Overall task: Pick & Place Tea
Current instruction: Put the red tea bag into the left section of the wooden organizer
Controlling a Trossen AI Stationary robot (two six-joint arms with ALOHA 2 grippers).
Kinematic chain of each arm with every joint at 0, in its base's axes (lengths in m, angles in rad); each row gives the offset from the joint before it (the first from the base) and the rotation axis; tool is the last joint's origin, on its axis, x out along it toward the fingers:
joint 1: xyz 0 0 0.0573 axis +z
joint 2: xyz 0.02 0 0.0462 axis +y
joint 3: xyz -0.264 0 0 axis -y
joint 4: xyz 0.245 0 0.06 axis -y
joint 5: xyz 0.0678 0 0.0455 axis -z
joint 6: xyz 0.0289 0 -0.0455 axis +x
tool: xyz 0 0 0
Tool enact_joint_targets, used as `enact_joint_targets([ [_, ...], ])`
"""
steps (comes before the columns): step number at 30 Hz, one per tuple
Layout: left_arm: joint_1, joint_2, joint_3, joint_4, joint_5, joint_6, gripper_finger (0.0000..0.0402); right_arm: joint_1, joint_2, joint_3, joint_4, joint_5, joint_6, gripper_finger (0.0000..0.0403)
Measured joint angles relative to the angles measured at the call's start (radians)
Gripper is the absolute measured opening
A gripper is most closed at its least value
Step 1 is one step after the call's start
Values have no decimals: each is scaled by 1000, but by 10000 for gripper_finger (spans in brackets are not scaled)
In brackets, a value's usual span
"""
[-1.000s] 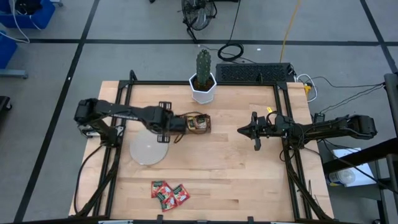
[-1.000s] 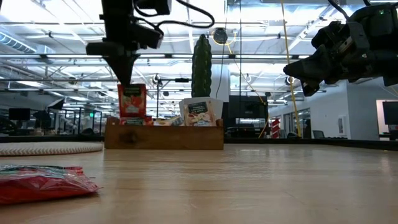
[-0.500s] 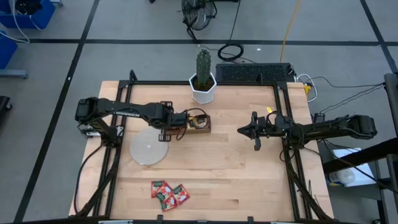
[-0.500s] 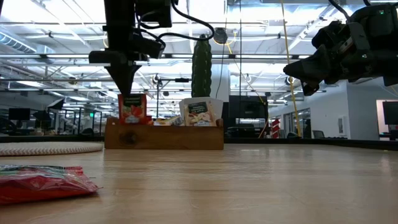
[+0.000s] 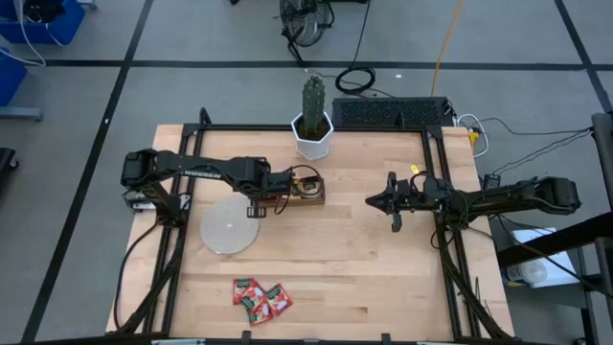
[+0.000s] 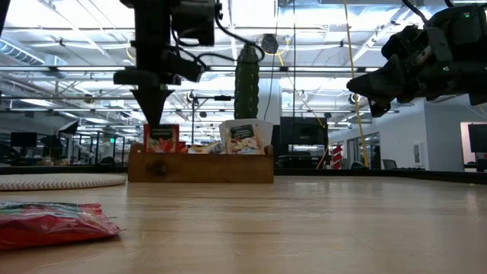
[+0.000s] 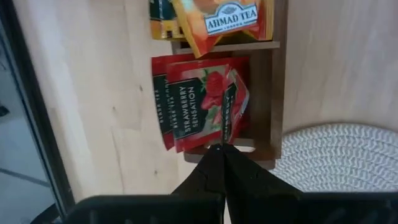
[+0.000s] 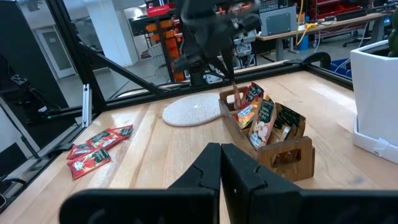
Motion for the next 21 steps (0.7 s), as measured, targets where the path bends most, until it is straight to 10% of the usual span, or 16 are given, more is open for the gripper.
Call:
enact_joint_targets([
  [21, 19, 77, 16, -4, -226, -144, 82, 0, 0, 0, -1, 0, 0, 0],
])
